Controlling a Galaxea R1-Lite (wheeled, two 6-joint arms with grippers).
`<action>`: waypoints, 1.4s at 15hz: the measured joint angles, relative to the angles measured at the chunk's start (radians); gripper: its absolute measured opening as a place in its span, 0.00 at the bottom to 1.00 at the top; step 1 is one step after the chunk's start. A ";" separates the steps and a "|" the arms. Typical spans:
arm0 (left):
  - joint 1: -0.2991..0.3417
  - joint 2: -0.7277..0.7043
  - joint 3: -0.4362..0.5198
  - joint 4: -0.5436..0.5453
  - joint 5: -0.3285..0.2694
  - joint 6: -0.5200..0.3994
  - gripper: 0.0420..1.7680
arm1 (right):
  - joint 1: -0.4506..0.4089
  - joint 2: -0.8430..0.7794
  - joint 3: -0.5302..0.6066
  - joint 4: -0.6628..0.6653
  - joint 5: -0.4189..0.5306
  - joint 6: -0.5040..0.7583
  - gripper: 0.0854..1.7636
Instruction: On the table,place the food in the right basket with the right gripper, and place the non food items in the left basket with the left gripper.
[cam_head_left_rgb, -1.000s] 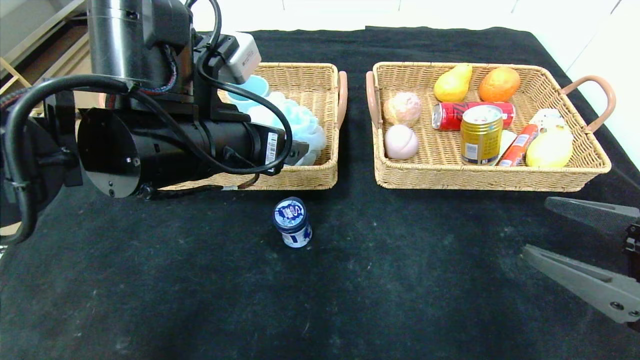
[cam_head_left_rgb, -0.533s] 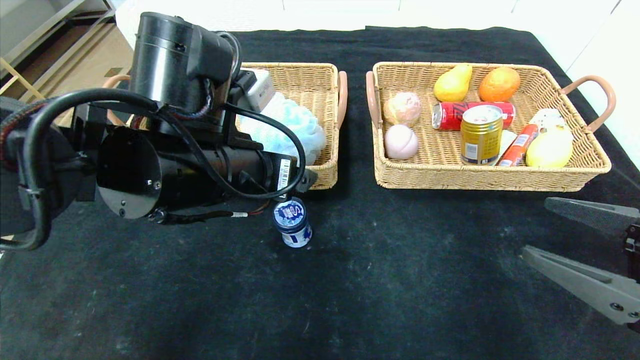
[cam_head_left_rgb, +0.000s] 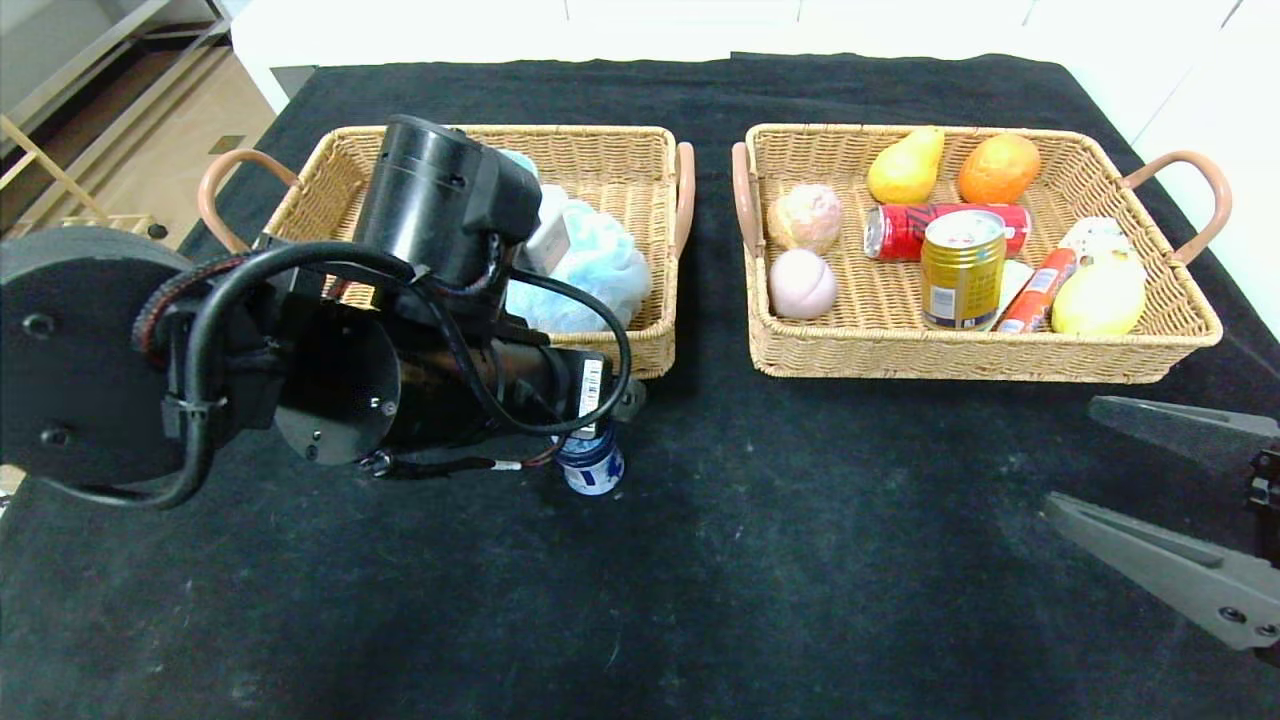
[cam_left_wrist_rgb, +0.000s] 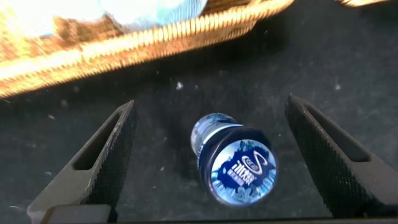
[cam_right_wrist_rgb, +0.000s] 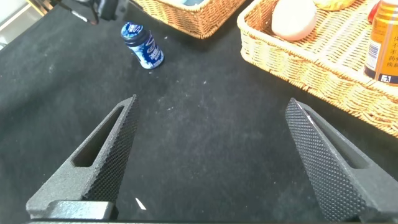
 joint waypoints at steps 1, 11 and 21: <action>0.001 0.009 0.000 0.000 -0.001 -0.010 0.97 | 0.000 0.000 0.000 0.000 0.000 0.000 0.97; 0.000 0.064 0.009 0.002 0.005 -0.008 0.97 | 0.011 0.005 0.004 0.000 -0.001 -0.001 0.97; -0.003 0.089 0.007 0.013 0.018 -0.007 0.52 | 0.012 0.006 0.005 0.000 -0.001 -0.001 0.97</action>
